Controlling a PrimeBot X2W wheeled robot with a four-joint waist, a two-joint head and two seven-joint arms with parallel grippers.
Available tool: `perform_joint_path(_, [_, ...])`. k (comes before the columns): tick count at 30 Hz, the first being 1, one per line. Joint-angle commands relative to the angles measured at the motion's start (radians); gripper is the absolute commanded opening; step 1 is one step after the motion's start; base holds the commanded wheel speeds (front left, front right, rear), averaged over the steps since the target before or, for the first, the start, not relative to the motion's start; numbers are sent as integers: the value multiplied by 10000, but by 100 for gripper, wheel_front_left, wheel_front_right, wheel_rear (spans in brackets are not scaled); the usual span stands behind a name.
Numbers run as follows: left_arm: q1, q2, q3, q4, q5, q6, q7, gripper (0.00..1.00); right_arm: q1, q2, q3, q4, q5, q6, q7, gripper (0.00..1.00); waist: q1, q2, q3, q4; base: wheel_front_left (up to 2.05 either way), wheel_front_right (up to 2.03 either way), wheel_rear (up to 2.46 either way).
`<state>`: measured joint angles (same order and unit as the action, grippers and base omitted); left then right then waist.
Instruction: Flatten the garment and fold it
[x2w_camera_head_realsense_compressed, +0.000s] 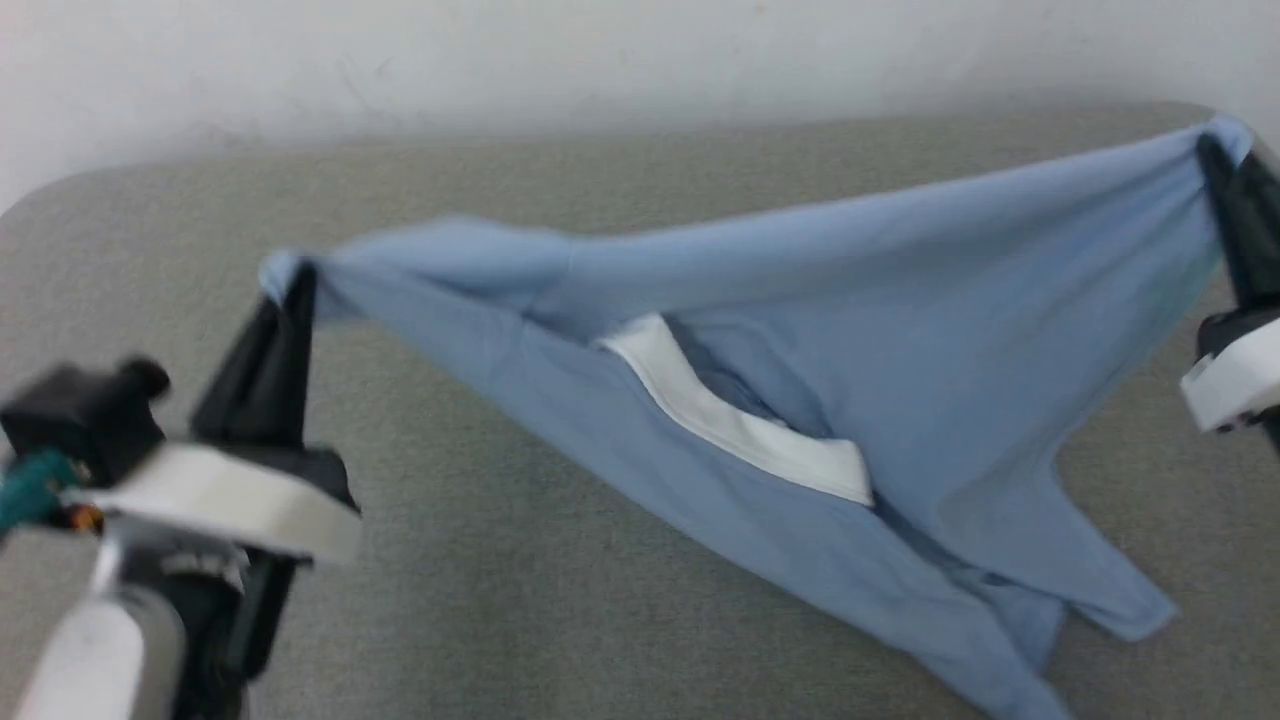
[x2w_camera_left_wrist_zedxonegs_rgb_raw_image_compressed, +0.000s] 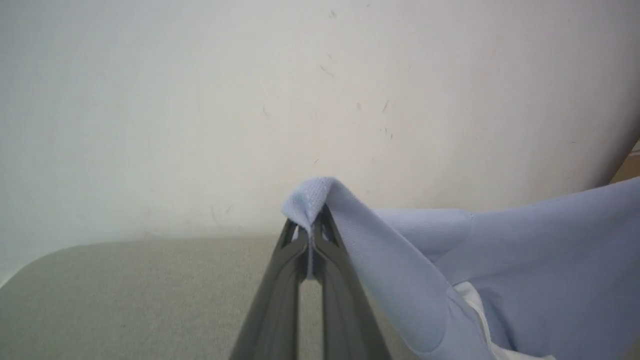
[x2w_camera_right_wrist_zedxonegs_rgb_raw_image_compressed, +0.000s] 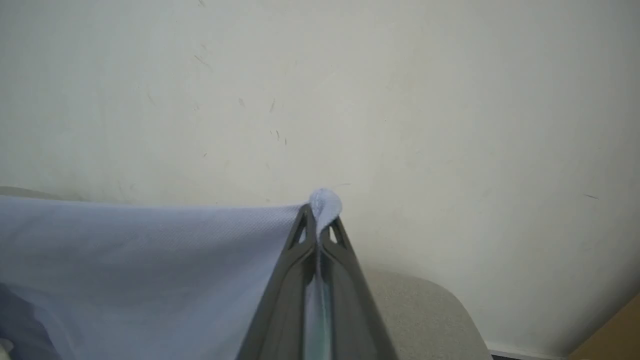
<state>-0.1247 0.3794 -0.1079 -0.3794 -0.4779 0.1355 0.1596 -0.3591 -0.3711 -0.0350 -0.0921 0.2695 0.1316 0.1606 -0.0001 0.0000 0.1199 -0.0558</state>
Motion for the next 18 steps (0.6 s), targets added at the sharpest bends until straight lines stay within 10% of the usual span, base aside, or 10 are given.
perform_joint_path(1, [-295,70,47,-80,73,-61,32,0,-200,-77,-47,-122,-79,-9,75,0,1,0,-238,-331,0,0,0])
perform_joint_path(18, [-7701,338,-243,1636,-290,-1051,1137,0,-5240,-1805,882,576,326,-9,2424,0,1,0,1453,-832,0,0,0])
